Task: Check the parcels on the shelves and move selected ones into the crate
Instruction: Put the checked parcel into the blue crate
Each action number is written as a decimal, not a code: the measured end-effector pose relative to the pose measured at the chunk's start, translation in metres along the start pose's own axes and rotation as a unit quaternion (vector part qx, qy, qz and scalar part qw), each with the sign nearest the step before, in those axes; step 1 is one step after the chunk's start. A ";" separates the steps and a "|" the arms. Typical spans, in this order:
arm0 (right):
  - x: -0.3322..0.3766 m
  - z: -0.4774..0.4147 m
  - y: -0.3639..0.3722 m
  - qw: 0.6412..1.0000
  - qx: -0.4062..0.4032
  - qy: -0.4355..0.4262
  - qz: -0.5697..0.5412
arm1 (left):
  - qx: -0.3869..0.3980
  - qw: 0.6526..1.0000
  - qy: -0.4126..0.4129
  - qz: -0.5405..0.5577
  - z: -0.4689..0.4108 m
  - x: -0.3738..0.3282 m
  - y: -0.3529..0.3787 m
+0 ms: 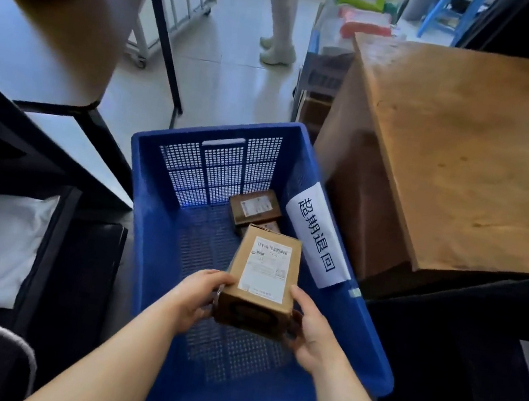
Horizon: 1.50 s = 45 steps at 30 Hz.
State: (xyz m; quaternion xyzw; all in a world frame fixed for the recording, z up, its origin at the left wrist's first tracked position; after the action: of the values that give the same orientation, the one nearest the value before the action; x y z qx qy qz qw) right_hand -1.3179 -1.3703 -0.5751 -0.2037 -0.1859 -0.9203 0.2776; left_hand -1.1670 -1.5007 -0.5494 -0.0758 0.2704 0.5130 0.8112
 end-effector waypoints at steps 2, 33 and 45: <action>0.000 -0.029 0.000 1.000 -0.001 -0.003 -0.016 | -0.002 1.000 -0.011 0.001 -0.033 0.000 0.000; -0.216 -0.442 -0.136 0.960 -0.183 0.056 -0.204 | 0.048 0.961 -0.029 -0.272 -0.508 0.192 -0.001; -0.215 -0.482 -0.151 0.971 -0.198 0.048 -0.123 | -0.078 0.971 -0.012 -0.225 -0.562 0.215 -0.009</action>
State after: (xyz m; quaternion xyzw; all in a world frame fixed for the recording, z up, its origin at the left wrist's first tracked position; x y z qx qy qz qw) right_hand -1.3732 -1.3791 -1.1209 -0.1853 -0.0103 -0.9746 0.1253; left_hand -1.2919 -1.5595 -1.1356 -0.1918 0.1951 0.3377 0.9006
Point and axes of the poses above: each hand's wrist, its own z-axis away from the middle knuckle, its own y-axis out of the palm, x = y × z, the point moved 9 cm from there along -z, towards the middle knuckle, and after that the axes turned 1 degree about x, right-handed, at the moved point
